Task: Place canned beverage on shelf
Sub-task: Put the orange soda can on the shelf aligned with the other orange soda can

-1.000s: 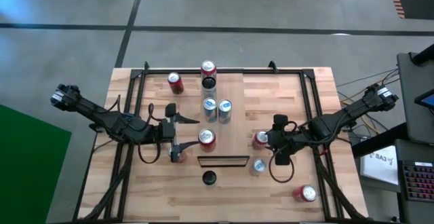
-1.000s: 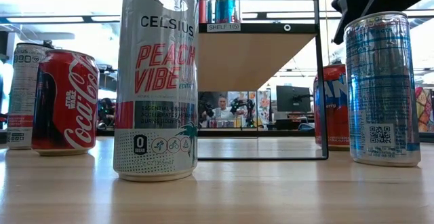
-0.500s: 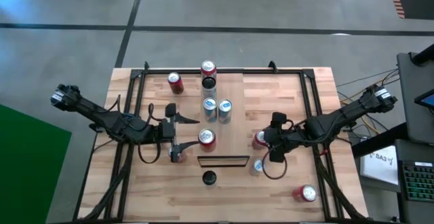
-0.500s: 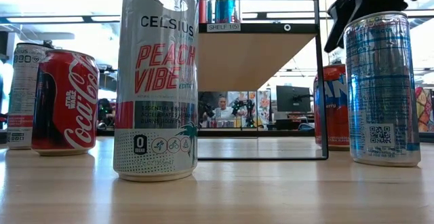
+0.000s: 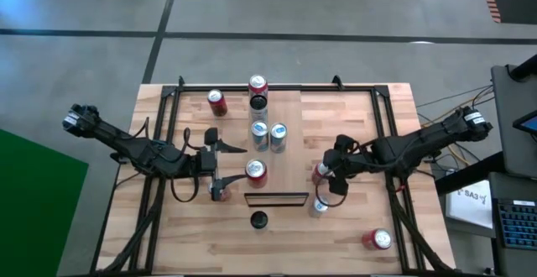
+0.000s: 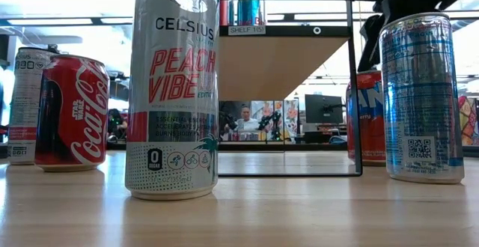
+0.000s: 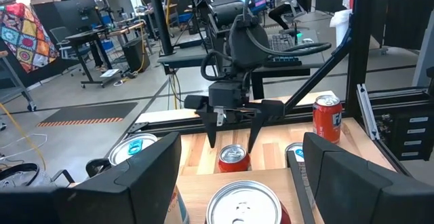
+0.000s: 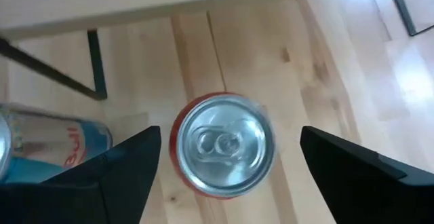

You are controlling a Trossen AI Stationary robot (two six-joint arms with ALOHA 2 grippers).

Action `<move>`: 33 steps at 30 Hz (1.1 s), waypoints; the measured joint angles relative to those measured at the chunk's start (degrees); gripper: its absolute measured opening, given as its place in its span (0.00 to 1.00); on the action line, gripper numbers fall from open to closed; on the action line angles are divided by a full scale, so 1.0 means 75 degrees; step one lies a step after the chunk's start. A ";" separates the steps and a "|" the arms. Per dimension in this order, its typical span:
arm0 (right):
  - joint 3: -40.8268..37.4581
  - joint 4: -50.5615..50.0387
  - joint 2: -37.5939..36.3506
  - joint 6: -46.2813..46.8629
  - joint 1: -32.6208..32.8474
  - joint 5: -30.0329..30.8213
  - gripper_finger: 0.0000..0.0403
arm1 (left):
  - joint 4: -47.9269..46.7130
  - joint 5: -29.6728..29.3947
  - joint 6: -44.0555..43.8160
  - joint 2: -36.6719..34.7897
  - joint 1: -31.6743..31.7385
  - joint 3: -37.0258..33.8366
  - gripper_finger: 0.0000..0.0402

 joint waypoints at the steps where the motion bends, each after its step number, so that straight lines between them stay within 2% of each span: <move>1: -0.0030 0.0001 0.0000 0.0002 0.0007 -0.0011 0.86 | 0.0000 0.0000 0.0000 0.0000 0.0000 0.0000 0.69; 10: -0.0491 0.0303 0.0092 0.0003 -0.0021 -0.0025 0.88 | 0.0002 0.0000 0.0000 0.0000 0.0000 0.0000 0.69; 20: -0.0582 0.0923 0.0688 -0.0433 -0.0049 -0.0073 0.87 | 0.0005 0.0000 0.0000 0.0000 0.0000 0.0000 0.69; 24: -0.0582 0.0932 0.0867 -0.0451 -0.0082 -0.0087 0.84 | 0.0002 0.0000 0.0000 0.0000 0.0002 0.0000 0.69; 31: -0.0579 0.0986 0.0888 -0.0456 -0.0109 -0.0139 0.72 | -0.0001 0.0000 0.0000 0.0000 0.0000 0.0000 0.69; 33: -0.0579 0.0974 0.0860 -0.0475 -0.0116 -0.0150 0.72 | -0.0001 0.0000 0.0000 0.0000 0.0000 0.0000 0.69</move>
